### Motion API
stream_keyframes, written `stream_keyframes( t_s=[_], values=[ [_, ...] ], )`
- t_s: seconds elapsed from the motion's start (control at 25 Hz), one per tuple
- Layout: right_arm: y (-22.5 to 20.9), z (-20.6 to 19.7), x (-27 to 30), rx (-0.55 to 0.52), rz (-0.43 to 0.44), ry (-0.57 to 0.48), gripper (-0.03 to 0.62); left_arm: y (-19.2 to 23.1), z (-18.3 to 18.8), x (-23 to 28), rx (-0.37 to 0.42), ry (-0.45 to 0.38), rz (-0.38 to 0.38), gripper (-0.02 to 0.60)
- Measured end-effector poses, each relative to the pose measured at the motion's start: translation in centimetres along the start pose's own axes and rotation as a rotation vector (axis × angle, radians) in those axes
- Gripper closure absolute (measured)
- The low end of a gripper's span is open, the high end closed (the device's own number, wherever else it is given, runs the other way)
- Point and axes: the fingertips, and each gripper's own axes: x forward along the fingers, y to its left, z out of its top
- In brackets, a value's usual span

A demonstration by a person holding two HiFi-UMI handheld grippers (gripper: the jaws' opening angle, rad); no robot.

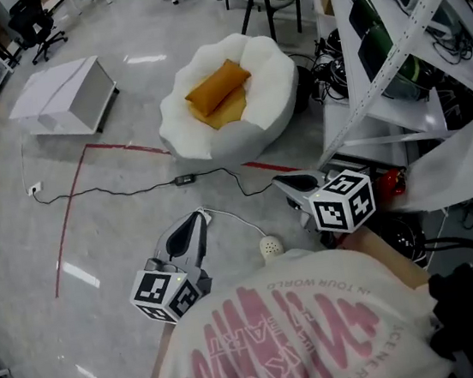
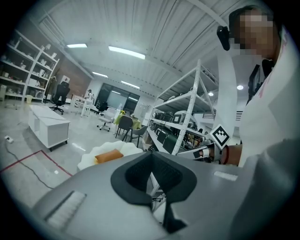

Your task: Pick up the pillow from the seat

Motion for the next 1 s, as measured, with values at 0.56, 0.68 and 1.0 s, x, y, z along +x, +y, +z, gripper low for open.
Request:
stream_keyframes(
  t_s=[0.56, 0.68, 1.0],
  values=[
    [-7.7, 4.3, 2.3, -0.046, 0.031, 0.049, 0.588, 2.2, 2.1, 8.3, -0.023, -0.039, 0.066, 0.566],
    [-9.0, 5.0, 2.7, -0.057, 0.040, 0.052, 0.588, 2.3, 2.2, 9.5, -0.017, -0.040, 0.072, 0.566],
    [-12.1, 5.8, 3.4, -0.052, 0.040, 0.059, 0.588, 2.4, 1.9, 12.1, -0.029, -0.002, 0.087, 0.566]
  ],
)
